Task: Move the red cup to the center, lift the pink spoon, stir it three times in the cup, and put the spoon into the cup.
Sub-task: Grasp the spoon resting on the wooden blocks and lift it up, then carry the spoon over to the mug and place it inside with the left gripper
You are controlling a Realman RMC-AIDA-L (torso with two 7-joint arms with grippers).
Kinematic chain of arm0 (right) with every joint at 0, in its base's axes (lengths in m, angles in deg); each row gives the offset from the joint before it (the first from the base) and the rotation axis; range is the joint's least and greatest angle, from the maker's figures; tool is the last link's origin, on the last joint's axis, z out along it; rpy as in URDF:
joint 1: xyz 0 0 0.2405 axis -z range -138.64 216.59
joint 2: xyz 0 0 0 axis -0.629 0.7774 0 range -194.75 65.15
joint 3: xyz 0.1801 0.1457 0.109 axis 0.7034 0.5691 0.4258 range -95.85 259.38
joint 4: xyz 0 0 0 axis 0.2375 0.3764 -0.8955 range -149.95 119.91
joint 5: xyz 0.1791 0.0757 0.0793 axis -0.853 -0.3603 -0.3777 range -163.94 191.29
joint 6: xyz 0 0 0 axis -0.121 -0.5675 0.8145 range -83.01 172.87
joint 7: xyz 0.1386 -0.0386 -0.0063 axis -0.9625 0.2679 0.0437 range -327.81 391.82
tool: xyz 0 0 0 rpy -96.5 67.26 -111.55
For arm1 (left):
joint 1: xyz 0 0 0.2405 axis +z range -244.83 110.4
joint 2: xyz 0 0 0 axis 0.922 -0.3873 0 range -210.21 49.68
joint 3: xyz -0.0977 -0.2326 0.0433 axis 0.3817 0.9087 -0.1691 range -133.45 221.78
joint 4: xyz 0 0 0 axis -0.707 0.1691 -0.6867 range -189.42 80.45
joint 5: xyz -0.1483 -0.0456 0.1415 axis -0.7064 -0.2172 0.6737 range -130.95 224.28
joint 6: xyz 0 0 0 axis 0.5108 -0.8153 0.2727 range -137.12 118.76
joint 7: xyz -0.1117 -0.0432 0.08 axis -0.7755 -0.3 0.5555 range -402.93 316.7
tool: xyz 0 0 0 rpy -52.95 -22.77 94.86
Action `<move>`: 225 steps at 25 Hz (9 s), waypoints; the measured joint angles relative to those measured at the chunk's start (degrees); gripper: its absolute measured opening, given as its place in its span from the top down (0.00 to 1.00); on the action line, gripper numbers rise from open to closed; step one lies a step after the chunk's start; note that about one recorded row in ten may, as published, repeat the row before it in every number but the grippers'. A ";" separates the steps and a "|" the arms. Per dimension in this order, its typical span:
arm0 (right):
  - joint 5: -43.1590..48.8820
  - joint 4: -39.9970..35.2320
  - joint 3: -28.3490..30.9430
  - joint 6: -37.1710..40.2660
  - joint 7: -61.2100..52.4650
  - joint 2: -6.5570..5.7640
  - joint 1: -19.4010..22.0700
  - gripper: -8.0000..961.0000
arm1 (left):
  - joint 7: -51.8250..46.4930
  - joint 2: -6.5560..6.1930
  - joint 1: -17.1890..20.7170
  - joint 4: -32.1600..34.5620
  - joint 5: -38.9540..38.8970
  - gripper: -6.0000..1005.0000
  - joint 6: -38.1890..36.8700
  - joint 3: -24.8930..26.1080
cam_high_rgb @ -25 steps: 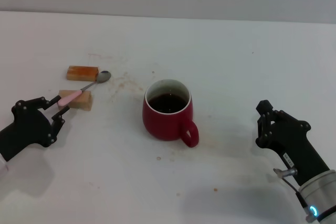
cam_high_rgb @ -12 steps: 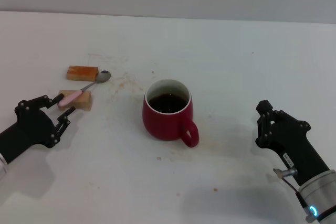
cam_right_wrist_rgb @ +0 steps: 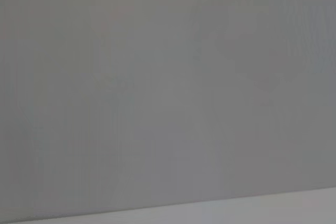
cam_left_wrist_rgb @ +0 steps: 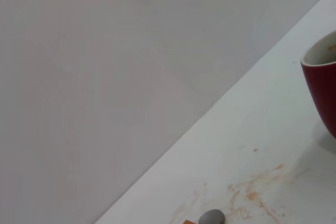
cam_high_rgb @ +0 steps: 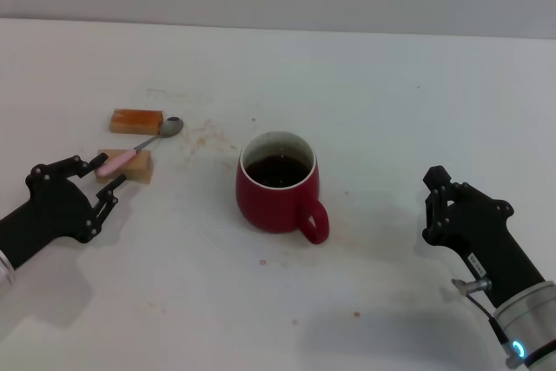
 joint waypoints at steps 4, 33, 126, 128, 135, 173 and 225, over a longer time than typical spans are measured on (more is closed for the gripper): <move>0.00 0.00 0.00 -0.01 0.00 0.00 0.03 0.99 | 0.07 0.06 -0.10 0.00 0.00 0.69 0.00 0.16; 0.00 0.00 0.00 0.09 0.00 0.00 0.29 0.99 | 0.12 0.36 -0.29 0.00 -0.12 0.72 0.66 0.53; -0.71 -10.69 15.74 5.02 0.50 -0.09 9.82 0.99 | -30.37 1.64 -0.58 -1.40 -4.39 0.86 -30.18 -9.99; -0.71 -10.77 15.74 5.03 0.51 -0.09 9.82 0.99 | -30.43 1.92 -0.59 -1.30 -4.39 0.86 -29.90 -10.67; -0.71 -10.73 15.37 5.24 0.51 -0.09 9.82 0.99 | -29.62 3.49 -1.28 1.66 -4.38 0.86 -25.88 -10.96; -0.28 -10.42 14.97 4.23 0.06 0.03 9.09 0.99 | -26.66 2.73 -2.33 -5.26 -4.93 0.86 -17.03 -13.03; -0.26 -8.98 14.94 3.22 0.02 0.08 8.26 0.99 | -25.13 3.44 -3.50 -8.01 -2.64 0.86 -13.42 -13.54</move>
